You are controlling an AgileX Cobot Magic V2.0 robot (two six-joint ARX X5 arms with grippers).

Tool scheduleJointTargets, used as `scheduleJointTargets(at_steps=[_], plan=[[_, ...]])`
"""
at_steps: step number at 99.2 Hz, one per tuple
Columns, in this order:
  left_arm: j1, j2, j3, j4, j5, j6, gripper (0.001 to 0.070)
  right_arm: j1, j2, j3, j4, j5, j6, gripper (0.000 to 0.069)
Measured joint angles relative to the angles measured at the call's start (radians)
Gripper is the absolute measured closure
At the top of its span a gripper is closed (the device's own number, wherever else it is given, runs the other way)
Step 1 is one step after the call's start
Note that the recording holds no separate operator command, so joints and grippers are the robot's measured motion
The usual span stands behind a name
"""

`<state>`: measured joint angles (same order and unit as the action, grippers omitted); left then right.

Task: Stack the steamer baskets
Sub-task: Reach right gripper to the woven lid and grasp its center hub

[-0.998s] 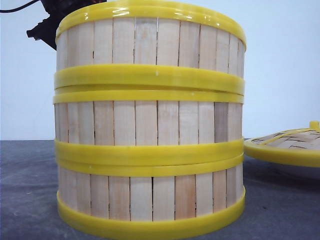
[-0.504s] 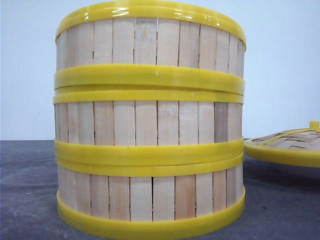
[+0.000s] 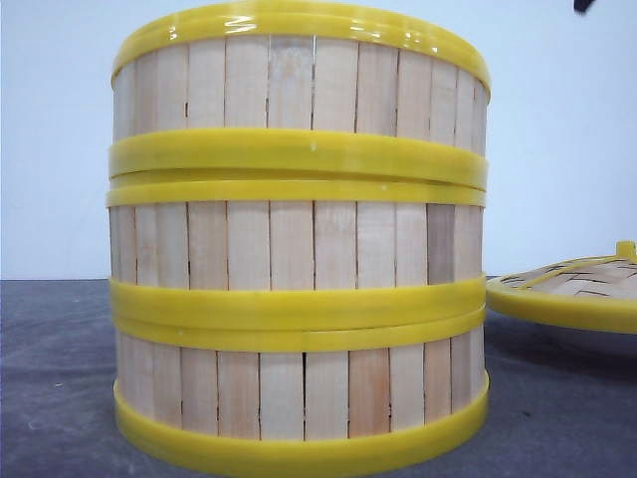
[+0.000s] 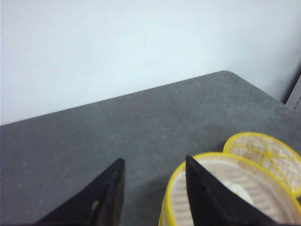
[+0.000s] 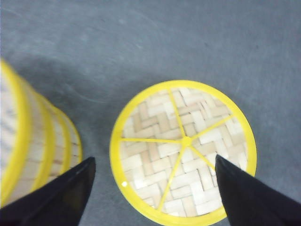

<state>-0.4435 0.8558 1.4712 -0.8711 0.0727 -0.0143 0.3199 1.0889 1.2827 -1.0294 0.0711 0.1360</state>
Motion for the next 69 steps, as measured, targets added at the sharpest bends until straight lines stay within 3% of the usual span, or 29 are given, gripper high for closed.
scheduleJointTargets(at_steps=[22,36,69], plan=[[0.0,-0.165,-0.252,0.044,0.0,-0.006,0.0474,-0.106,0.092,-0.055,0.026,-0.06,-0.005,0.0192],[0.0,-0.291,-0.396,0.065,0.0,-0.044,0.0474,-0.127,0.137,-0.126,0.08,-0.08,-0.005,0.0207],[0.0,-0.408,-0.42,0.072,0.0,-0.077,0.0474,-0.134,0.276,-0.191,0.198,-0.074,-0.005,0.0296]])
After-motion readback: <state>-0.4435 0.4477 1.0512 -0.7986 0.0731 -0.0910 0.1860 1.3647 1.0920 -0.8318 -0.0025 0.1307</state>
